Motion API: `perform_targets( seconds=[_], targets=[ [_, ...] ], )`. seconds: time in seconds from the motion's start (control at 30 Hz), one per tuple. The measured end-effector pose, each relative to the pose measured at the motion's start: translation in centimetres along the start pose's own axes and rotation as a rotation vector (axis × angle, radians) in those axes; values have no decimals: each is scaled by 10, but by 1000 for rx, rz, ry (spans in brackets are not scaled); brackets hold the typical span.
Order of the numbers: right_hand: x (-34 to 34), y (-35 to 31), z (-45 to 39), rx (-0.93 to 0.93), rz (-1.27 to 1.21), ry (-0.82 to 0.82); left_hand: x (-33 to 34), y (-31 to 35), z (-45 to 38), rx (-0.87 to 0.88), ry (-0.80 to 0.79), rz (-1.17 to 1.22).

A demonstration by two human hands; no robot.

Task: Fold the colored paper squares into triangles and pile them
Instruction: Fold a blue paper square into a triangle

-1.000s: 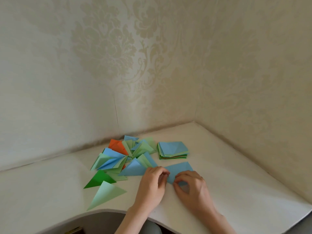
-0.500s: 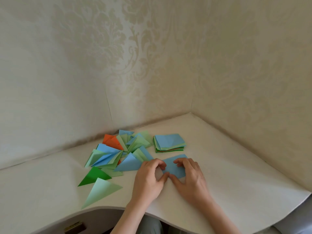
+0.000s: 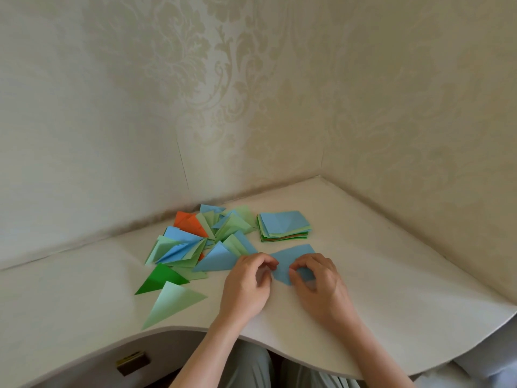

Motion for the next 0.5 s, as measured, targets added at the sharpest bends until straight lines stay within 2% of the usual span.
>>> perform_targets(
  seconds=[0.17, 0.33, 0.5],
  targets=[
    [5, 1, 1, -30, 42, -42, -3, 0, 4, 1, -19, 63],
    [4, -6, 4, -97, 110, 9, -4, 6, 3, 81, 5, 14],
    [-5, -18, 12, -178, 45, 20, -4, 9, 2, 159, 38, -74]
  ],
)
Point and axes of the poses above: each hand's wrist, its own z-axis away from the middle knuckle, its own x-axis out of the palm, y = z × x, the point moved 8 cm from there along -z, towards the middle knuckle, and after that the axes turned 3 degrees about x, right-handed, at the moved point
